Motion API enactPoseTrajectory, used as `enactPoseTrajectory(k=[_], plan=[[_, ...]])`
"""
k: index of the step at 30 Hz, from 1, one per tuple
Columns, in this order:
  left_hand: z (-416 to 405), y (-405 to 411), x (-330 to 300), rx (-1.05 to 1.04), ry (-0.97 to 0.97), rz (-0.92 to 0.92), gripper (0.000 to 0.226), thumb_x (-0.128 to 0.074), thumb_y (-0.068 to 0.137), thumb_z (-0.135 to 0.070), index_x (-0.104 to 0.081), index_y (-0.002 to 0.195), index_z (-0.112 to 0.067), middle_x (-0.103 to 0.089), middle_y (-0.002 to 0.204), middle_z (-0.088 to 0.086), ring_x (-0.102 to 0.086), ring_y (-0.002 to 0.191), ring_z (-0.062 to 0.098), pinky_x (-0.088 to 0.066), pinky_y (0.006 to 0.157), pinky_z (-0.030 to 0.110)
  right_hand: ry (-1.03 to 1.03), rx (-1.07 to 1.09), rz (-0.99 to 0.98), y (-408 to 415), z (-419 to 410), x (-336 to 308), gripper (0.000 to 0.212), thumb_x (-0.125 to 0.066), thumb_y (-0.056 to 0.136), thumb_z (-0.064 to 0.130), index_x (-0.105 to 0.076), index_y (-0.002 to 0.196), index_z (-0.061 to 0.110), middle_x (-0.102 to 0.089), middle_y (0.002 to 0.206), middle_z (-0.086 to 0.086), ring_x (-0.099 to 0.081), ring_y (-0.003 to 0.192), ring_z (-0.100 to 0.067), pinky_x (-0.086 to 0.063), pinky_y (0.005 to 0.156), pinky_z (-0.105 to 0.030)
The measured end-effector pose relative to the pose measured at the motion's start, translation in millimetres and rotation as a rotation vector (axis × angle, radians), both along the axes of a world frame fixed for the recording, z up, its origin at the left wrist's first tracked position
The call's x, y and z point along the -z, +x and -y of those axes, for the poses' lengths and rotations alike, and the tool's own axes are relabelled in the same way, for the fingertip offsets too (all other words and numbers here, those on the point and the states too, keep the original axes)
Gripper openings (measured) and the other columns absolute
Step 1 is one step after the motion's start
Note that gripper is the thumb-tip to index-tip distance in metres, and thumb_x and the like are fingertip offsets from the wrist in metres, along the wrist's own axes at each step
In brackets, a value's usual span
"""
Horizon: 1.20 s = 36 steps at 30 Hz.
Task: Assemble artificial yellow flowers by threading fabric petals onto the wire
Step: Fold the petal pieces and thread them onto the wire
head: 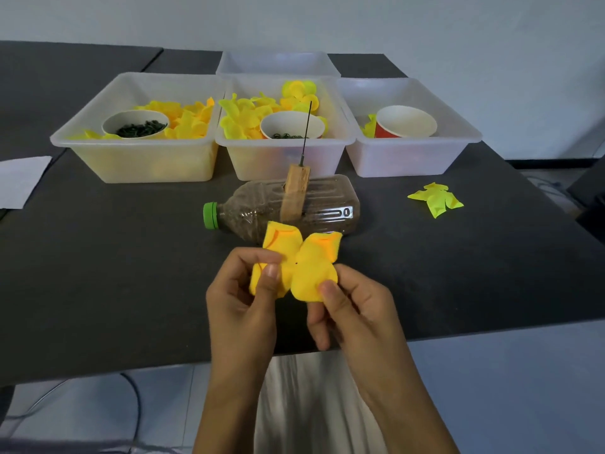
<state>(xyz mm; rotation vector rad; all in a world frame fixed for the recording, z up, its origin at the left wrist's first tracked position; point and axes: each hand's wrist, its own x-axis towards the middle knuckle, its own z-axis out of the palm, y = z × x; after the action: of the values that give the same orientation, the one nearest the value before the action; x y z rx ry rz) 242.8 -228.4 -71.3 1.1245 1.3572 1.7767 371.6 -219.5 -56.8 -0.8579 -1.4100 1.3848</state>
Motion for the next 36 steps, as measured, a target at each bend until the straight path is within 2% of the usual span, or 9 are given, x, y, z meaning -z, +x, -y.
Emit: enactPoseTrajectory(k=[2, 5, 10, 15, 20, 25, 28, 32, 36], plan=[[0.2, 3.3, 1.1, 0.062, -0.009, 0.026, 0.014, -0.057, 0.090, -0.024, -0.064, 0.090, -0.012, -0.058, 0.081, 0.017, -0.052, 0.075, 0.024, -0.044, 0.065, 0.033, 0.020, 0.041, -0.018, -1.8, 1.5, 1.5, 0.028, -0.045, 0.100, 0.024, -0.058, 0.079, 0.011, -0.053, 0.058, 0.006, -0.043, 0.048, -0.009, -0.039, 0.050, -0.020], [1.7, 2.0, 0.9, 0.099, -0.004, 0.030, 0.017, -0.056, 0.090, -0.022, -0.063, 0.092, -0.006, -0.058, 0.082, 0.017, -0.051, 0.074, 0.020, -0.045, 0.063, 0.026, 0.009, 0.047, 0.022, -1.5, 1.3, 3.4, 0.029, -0.047, 0.098, 0.031, -0.058, 0.076, 0.017, -0.050, 0.058, 0.004, -0.041, 0.048, -0.009, -0.037, 0.049, -0.021], [6.4, -7.3, -7.8, 0.088, 0.077, -0.014, 0.013, -0.053, 0.094, -0.018, -0.063, 0.093, -0.010, -0.058, 0.082, 0.009, -0.053, 0.074, 0.012, -0.045, 0.062, 0.021, -0.016, 0.060, 0.117, -2.8, 0.1, 9.8, 0.028, -0.051, 0.091, 0.035, -0.054, 0.068, 0.020, -0.048, 0.055, 0.005, -0.042, 0.047, -0.007, -0.038, 0.047, -0.018], [10.4, -6.3, -13.5, 0.136, 0.101, -0.067, 0.013, -0.051, 0.096, -0.015, -0.064, 0.093, -0.014, -0.061, 0.084, -0.001, -0.054, 0.075, 0.007, -0.045, 0.064, 0.018, -0.038, 0.127, 0.131, -5.0, 0.5, 13.7, 0.035, -0.052, 0.088, 0.039, -0.055, 0.077, 0.005, -0.041, 0.053, 0.004, -0.036, 0.047, -0.008, -0.034, 0.047, -0.024], [11.2, -5.3, -12.7, 0.139, 0.113, -0.113, 0.017, -0.050, 0.098, -0.016, -0.066, 0.094, -0.015, -0.057, 0.079, 0.005, -0.049, 0.070, 0.023, -0.041, 0.062, 0.023, 0.017, 0.208, 0.157, -7.8, 3.2, 9.8, 0.039, -0.051, 0.088, 0.040, -0.055, 0.079, 0.002, -0.040, 0.055, 0.003, -0.035, 0.049, -0.008, -0.032, 0.047, -0.026], [11.7, -4.9, -11.5, 0.121, 0.109, -0.140, 0.020, -0.049, 0.100, -0.012, -0.068, 0.098, -0.013, -0.059, 0.080, -0.007, -0.051, 0.071, 0.006, -0.040, 0.064, 0.015, -0.006, 0.179, 0.100, -10.4, 6.4, 5.6, 0.039, -0.052, 0.087, 0.038, -0.054, 0.081, -0.001, -0.040, 0.054, 0.002, -0.035, 0.048, -0.014, -0.031, 0.045, -0.028], [12.6, -5.8, -9.2, 0.117, 0.097, -0.134, 0.020, -0.049, 0.101, -0.010, -0.068, 0.098, -0.014, -0.059, 0.083, -0.009, -0.053, 0.074, 0.007, -0.041, 0.065, 0.016, 0.007, 0.186, 0.110, -11.1, 7.2, 5.3, 0.039, -0.051, 0.089, 0.035, -0.052, 0.080, -0.002, -0.040, 0.053, 0.001, -0.038, 0.046, -0.012, -0.035, 0.045, -0.028], [12.1, -4.1, -6.5, 0.120, 0.049, -0.197, 0.019, -0.051, 0.100, -0.014, -0.069, 0.099, -0.017, -0.063, 0.088, 0.002, -0.059, 0.079, 0.013, -0.043, 0.070, 0.020, -0.001, 0.204, 0.073, -12.8, 7.7, 4.9, 0.038, -0.053, 0.089, 0.037, -0.055, 0.080, 0.000, -0.041, 0.051, 0.008, -0.039, 0.044, -0.009, -0.037, 0.045, -0.027], [12.8, -3.0, -7.4, 0.182, 0.048, -0.177, 0.024, -0.045, 0.103, -0.016, -0.069, 0.105, -0.014, -0.065, 0.094, 0.002, -0.061, 0.087, 0.018, -0.044, 0.075, 0.025, 0.033, 0.207, 0.038, -13.9, 6.6, 0.4, 0.030, -0.055, 0.090, 0.038, -0.061, 0.079, 0.012, -0.045, 0.052, 0.011, -0.043, 0.043, -0.005, -0.040, 0.046, -0.025]])
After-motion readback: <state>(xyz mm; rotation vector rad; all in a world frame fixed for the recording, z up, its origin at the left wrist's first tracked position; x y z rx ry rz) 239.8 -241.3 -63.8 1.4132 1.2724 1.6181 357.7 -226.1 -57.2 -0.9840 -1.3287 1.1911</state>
